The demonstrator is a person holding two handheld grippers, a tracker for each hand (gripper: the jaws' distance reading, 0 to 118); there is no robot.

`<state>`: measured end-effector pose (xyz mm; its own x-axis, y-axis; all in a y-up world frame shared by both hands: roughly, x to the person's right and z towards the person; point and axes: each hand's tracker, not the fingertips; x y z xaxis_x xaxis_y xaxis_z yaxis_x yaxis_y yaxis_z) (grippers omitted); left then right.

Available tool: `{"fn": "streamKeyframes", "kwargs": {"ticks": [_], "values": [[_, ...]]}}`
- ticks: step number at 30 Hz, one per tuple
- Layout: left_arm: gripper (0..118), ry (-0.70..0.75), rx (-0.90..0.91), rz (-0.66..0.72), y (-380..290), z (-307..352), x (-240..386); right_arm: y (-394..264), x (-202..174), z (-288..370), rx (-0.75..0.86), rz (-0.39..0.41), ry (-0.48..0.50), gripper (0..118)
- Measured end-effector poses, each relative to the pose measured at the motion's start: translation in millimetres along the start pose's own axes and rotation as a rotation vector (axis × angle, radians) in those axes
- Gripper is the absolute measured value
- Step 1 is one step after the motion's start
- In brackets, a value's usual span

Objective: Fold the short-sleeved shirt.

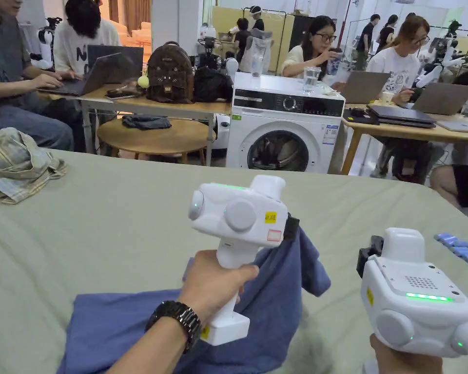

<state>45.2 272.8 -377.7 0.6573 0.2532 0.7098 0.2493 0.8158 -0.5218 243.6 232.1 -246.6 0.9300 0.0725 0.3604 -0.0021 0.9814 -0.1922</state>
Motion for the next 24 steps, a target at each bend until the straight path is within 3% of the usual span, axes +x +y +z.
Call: {"fn": "streamKeyframes", "kwargs": {"ticks": [8,9,10,11,15,20,21,22,23,24], "values": [[2,-0.035,-0.142,0.07,-76,-48,4,-25,19,0,-0.056,0.005,-0.03,0],[10,-0.045,-0.147,0.087,-80,-49,1,-28,18,0,-0.064,0.006,-0.029,0],[31,-0.043,-0.159,0.097,-80,-49,-2,-29,16,-1,-0.073,0.007,-0.027,0],[38,-0.04,-0.162,0.102,-81,-46,-5,-30,14,-1,-0.08,0.006,-0.021,0],[49,0.01,-0.082,0.094,-79,-15,-17,-29,4,2,-0.08,-0.005,0.004,0],[47,0.151,0.051,0.098,-85,44,-40,-22,-16,4,-0.069,-0.031,0.054,0],[35,0.18,0.07,0.101,-89,55,-46,-21,-20,5,-0.065,-0.035,0.064,0],[10,0.21,0.089,0.103,-93,66,-52,-19,-27,8,-0.061,-0.038,0.074,0],[0,0.237,0.094,0.095,-97,75,-57,-19,-32,9,-0.058,-0.035,0.08,0],[0,0.29,0.104,0.09,-102,84,-62,-19,-38,9,-0.058,-0.031,0.091,0]]}}
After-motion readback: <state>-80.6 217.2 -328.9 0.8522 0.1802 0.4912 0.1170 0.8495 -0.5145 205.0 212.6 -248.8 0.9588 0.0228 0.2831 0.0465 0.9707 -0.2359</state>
